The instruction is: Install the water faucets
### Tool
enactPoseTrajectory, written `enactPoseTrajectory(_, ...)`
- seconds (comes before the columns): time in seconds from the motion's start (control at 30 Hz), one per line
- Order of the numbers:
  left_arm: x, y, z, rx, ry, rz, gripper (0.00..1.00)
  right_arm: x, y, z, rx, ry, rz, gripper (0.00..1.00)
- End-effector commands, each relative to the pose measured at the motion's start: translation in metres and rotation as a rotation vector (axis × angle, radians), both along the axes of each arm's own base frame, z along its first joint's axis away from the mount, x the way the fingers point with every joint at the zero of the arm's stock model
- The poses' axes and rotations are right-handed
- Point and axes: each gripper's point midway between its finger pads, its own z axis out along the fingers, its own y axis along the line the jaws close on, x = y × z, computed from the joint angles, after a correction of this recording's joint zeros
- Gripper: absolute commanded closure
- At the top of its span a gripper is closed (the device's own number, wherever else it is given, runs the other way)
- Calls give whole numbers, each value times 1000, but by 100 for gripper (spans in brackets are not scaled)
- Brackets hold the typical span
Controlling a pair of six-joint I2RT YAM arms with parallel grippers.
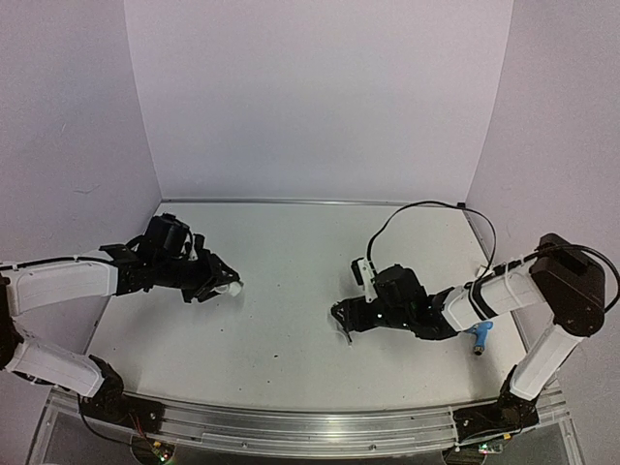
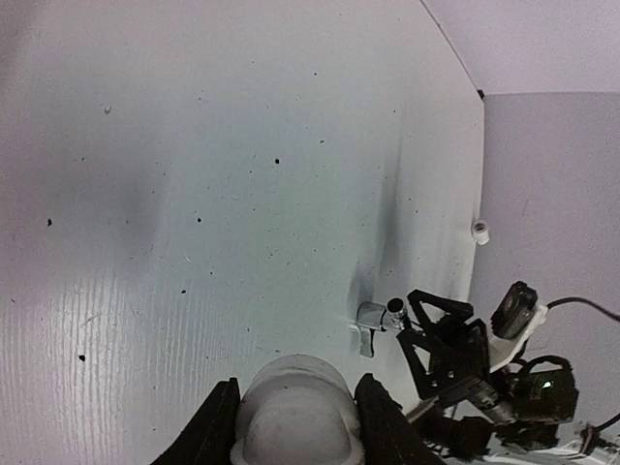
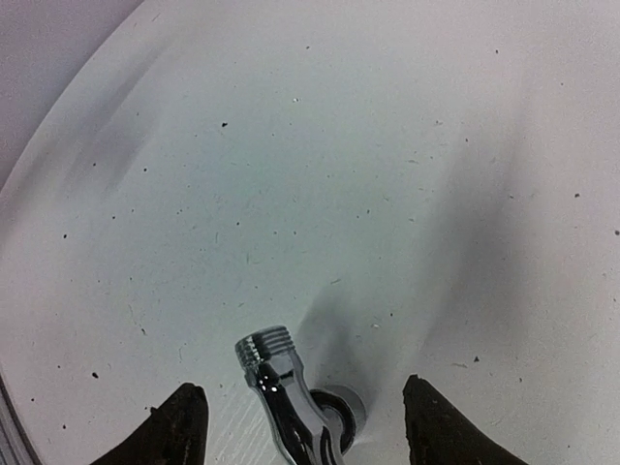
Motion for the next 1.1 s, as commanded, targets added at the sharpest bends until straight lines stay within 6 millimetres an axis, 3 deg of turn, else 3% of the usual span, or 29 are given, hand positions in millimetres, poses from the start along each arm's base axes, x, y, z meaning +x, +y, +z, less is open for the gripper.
enactPoseTrajectory(0.0,-4,-17,51,-388,-12,-59,100,7,20,8,41,-100,68,32)
enactPoseTrajectory(0.27,-7,-18,72,-478,-15,-56,100,4,11,-4,18,-118,45,33)
enactPoseTrajectory(0.4,-8,-20,76,-501,-7,-61,100,-1,14,-13,-4,-107,73,43)
enactPoseTrajectory(0.63,-7,-22,83,-531,-10,-65,100,0,16,-20,-28,-123,79,48)
enactPoseTrajectory(0.7,-7,-22,82,-535,-4,-62,100,1,15,-22,-30,-121,71,54)
enactPoseTrajectory(0.83,-8,-23,81,-554,7,-60,100,7,11,-20,-33,-147,34,83)
enactPoseTrajectory(0.93,-8,-24,83,-572,11,-59,100,8,10,-17,-34,-164,30,98)
enactPoseTrajectory(1.07,-7,-27,91,-601,5,-74,100,9,18,6,-3,-215,71,100)
